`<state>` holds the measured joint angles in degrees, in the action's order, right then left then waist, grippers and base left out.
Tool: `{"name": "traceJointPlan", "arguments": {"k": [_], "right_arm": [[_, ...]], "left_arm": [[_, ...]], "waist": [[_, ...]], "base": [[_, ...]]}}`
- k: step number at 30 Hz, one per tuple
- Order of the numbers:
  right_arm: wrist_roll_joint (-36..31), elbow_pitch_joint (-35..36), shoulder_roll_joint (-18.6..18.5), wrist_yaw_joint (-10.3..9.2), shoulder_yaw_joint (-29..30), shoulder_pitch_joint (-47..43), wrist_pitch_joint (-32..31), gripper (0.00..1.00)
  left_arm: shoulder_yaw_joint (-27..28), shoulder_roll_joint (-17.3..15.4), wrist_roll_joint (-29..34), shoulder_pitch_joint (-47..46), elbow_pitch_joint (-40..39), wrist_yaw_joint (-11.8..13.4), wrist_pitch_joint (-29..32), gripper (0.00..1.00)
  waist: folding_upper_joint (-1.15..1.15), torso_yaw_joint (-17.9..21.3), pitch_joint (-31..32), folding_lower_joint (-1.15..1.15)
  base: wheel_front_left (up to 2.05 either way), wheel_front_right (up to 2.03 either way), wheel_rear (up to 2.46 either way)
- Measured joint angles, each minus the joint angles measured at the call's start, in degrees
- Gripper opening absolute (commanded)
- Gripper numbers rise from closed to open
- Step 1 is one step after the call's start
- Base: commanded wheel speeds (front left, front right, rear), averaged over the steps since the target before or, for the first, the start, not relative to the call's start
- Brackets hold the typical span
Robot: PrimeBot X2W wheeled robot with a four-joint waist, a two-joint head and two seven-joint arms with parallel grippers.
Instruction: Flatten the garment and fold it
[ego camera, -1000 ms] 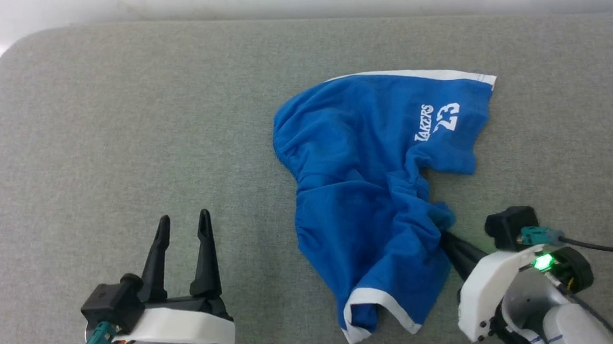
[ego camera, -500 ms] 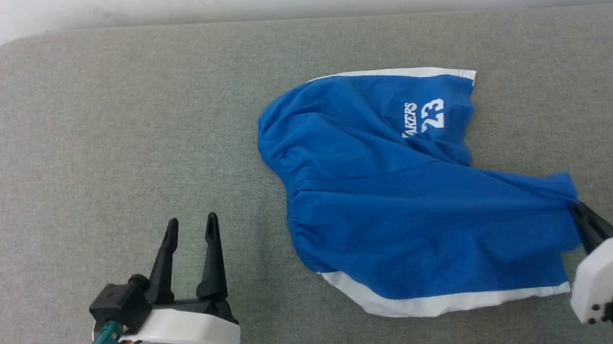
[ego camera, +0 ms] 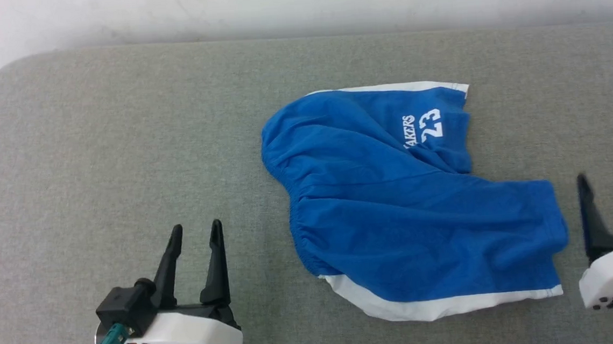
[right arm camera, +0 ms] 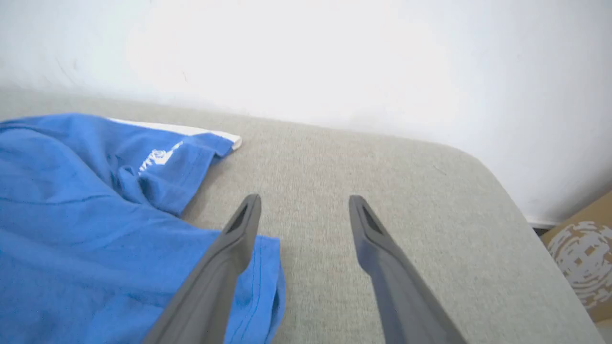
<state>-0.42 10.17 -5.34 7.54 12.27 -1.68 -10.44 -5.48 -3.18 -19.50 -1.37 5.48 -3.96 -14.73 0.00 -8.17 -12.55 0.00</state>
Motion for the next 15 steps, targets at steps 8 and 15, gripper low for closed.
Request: {"name": "traceJointPlan", "arguments": {"k": [8, 15], "right_arm": [[5.1, 1.3, 2.3, 0.00, 0.0, -2.4, 12.8, 1.00], [7.1, -1.5, 2.3, 0.00, -1.6, -4.2, 15.3, 1.00]], "left_arm": [[-1.2, 0.0, 1.4, 2.8, -2.9, -0.1, 0.0, 1.00], [-5.1, -1.4, 1.0, 3.1, -2.5, -1.7, 7.1, 1.00]], "waist": [[0.00, 2.0, 0.1, 0.00], [0.00, 3.5, -0.5, 0.00]], "base": [[0.00, 0.00, 0.00], [0.00, 0.00, 0.00]]}}
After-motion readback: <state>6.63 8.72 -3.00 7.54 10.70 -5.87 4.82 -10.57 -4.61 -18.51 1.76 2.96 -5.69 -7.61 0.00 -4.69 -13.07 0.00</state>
